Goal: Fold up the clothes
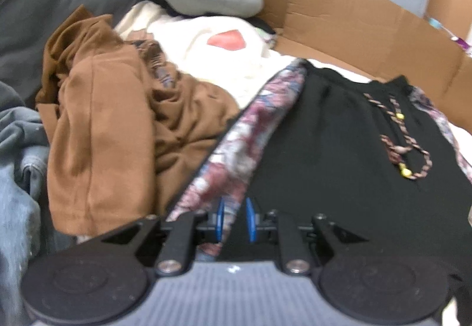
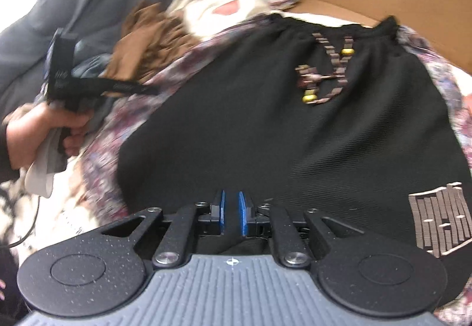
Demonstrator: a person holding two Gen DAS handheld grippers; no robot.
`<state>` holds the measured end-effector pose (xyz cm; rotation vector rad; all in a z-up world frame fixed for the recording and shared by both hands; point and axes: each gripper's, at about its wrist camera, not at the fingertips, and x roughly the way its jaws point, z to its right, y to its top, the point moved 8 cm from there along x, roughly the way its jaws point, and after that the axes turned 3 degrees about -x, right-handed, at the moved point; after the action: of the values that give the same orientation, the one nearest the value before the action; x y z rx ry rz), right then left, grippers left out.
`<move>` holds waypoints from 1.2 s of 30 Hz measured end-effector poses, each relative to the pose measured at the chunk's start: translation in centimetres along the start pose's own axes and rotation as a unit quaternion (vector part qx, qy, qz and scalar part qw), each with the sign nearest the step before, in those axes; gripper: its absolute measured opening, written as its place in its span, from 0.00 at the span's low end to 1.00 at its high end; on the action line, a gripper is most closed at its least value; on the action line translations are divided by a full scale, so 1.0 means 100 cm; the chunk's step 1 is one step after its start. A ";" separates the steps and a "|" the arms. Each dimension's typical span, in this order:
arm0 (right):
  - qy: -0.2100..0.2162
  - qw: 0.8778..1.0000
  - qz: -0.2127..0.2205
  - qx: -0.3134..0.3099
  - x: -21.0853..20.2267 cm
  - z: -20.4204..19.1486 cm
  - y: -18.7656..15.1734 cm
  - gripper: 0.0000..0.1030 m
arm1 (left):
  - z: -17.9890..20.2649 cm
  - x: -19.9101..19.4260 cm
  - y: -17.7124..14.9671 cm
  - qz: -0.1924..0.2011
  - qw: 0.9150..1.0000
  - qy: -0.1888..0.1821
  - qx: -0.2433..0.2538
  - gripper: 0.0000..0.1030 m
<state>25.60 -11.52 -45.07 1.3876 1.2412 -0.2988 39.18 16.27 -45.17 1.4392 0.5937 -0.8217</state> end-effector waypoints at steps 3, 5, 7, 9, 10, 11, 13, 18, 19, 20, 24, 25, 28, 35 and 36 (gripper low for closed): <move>-0.025 0.999 0.005 0.021 -0.005 0.028 0.003 0.10 | -0.017 0.006 0.003 0.002 1.000 0.020 -0.022 0.12; -0.039 0.999 0.007 0.036 -0.007 0.046 0.004 0.10 | -0.026 0.009 0.005 -0.002 0.999 0.032 -0.024 0.10; -0.052 0.997 0.009 0.049 -0.009 0.063 0.004 0.10 | -0.034 0.014 0.006 -0.006 0.999 0.048 -0.020 0.05; -0.066 0.996 0.012 0.058 -0.011 0.079 0.004 0.10 | -0.042 0.014 0.009 -0.008 0.997 0.066 -0.030 0.06; -0.073 0.995 0.014 0.063 -0.012 0.087 0.004 0.10 | -0.043 0.011 0.011 -0.009 0.997 0.063 -0.040 0.06; -0.080 0.994 0.016 0.068 -0.013 0.095 0.005 0.10 | -0.043 0.007 0.013 -0.007 0.997 0.059 -0.047 0.06; -0.096 0.992 0.023 0.076 -0.015 0.113 0.008 0.17 | -0.038 -0.004 0.017 0.002 0.998 0.047 -0.051 0.12; -0.136 0.986 0.046 0.083 -0.021 0.156 0.019 0.37 | -0.012 -0.018 0.030 0.019 0.999 0.001 -0.039 0.14; -0.143 0.985 0.047 0.086 -0.020 0.165 0.021 0.37 | -0.005 -0.017 0.032 0.018 0.999 -0.006 -0.032 0.15; -0.149 0.984 0.048 0.088 -0.020 0.173 0.022 0.37 | 0.002 -0.015 0.033 0.018 0.999 -0.014 -0.025 0.15; -0.170 0.980 0.048 0.094 -0.015 0.205 0.023 0.37 | 0.028 0.000 0.036 0.012 0.999 -0.042 -0.001 0.16; -0.175 0.979 0.047 0.095 -0.013 0.211 0.023 0.37 | 0.032 0.005 0.036 0.011 0.999 -0.045 0.000 0.16; -0.189 0.976 0.043 0.099 -0.006 0.230 0.021 0.37 | 0.042 0.025 0.037 0.006 0.999 -0.049 0.005 0.16; -0.228 0.965 0.032 0.125 0.005 0.275 0.006 0.37 | 0.053 0.062 0.054 0.012 0.999 -0.047 0.011 0.16; -0.232 0.964 0.030 0.128 0.005 0.280 0.003 0.37 | 0.053 0.066 0.057 0.012 0.999 -0.045 0.013 0.16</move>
<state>39.30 -34.64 -52.99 1.4623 0.7900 -0.7191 46.99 9.83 -46.46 1.4224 0.4981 -0.8735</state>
